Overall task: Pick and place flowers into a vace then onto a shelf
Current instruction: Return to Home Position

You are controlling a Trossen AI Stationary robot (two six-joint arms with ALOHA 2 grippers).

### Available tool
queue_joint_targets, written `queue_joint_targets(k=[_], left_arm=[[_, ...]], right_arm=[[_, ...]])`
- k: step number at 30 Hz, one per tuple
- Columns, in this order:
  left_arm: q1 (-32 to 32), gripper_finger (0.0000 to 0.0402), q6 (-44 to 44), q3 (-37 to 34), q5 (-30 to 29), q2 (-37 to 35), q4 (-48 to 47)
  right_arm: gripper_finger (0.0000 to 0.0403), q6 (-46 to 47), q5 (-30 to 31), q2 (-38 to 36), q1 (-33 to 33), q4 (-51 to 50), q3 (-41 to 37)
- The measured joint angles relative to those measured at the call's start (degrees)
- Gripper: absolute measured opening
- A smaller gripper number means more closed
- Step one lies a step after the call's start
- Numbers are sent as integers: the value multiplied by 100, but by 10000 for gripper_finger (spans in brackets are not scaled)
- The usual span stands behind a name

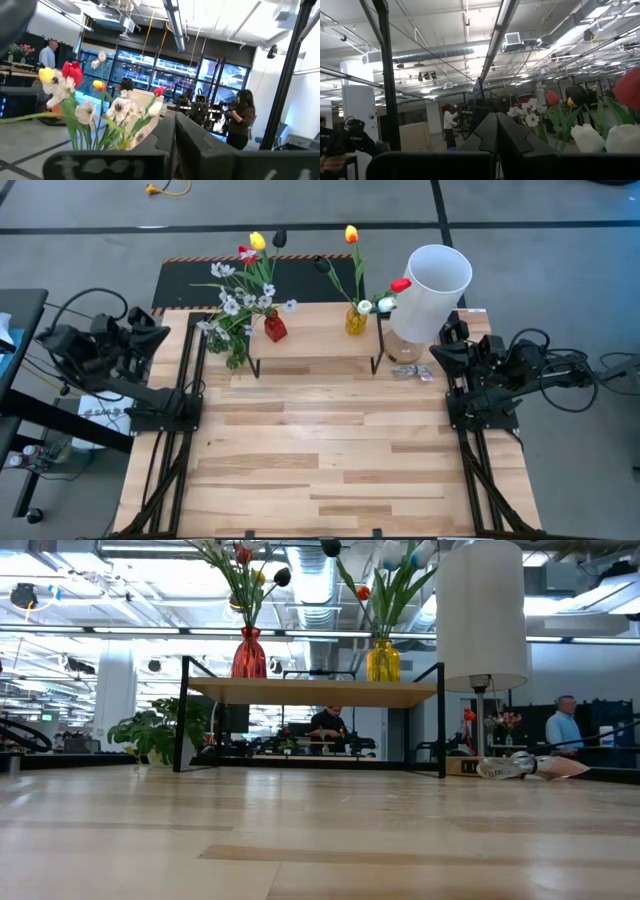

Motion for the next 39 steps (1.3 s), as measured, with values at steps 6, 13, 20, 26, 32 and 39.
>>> queue_joint_targets(k=[6, 13, 20, 26, 32, 39], left_arm=[[0, 0, -35, -601, 106, -470, 518], [-1, 0, -29, -1365, 478, -610, 1462], [-2, 0, -55, -2270, 744, -624, 2733], [-2, 0, -219, -2940, 768, -624, 3452], [-2, 0, -471, -3410, 824, -617, 3893], [-2, 0, -749, -3703, 780, -620, 3996]], right_arm=[[0, 0, 73, 0, 0, 11, 0], [0, 24, 148, 0, 33, -5, 0], [0, 419, 147, 202, 272, 38, -56], [0, 848, 149, 508, 392, 1077, -764], [0, 1076, 239, 579, 389, 2134, -1422], [0, 1368, 371, 577, 392, 2753, -1987]])
